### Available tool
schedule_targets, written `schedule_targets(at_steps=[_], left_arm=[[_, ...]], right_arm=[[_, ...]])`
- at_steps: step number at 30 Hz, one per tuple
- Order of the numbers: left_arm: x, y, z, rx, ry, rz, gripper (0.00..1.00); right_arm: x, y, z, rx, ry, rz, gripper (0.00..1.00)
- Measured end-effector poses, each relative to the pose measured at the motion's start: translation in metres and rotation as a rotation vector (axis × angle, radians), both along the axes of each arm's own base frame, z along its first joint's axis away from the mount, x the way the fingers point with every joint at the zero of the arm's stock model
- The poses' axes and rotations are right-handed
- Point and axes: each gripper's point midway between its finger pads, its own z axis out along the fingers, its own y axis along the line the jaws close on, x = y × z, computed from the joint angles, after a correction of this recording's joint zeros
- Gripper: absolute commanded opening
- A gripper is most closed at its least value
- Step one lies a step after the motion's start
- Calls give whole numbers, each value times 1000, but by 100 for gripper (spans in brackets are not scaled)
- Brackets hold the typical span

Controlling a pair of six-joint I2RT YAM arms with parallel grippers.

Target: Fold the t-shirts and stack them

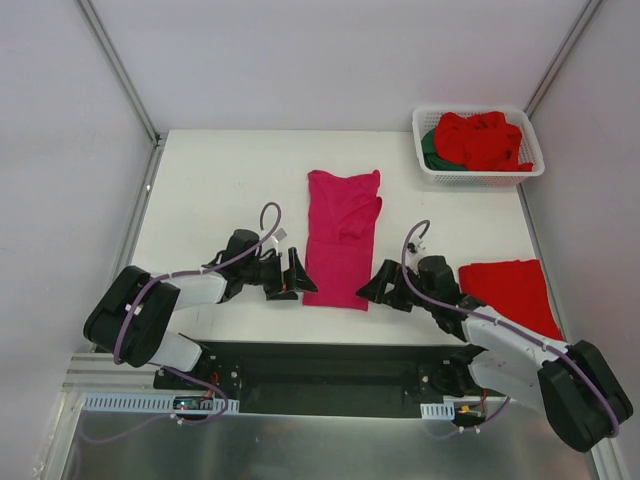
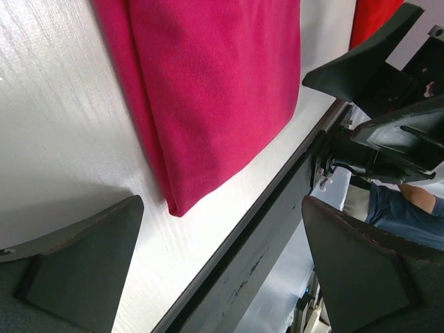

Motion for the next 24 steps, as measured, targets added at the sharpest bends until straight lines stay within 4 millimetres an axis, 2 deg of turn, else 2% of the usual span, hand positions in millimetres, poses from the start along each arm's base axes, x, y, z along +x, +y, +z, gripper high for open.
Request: schedule_targets(at_steps=[4,14,24], left_arm=[[-3,0,0,-11,-6,-8,99],[-11,-3,1,-31,-17,-32,99],[-23,-10,0,-37,-20,-66,99]], right_arm=[[-13,-5,-16,-10,20,-16,95],[-24,2,-16,24,-20,-48,94],[-21,10,-15,96,4,-82,94]])
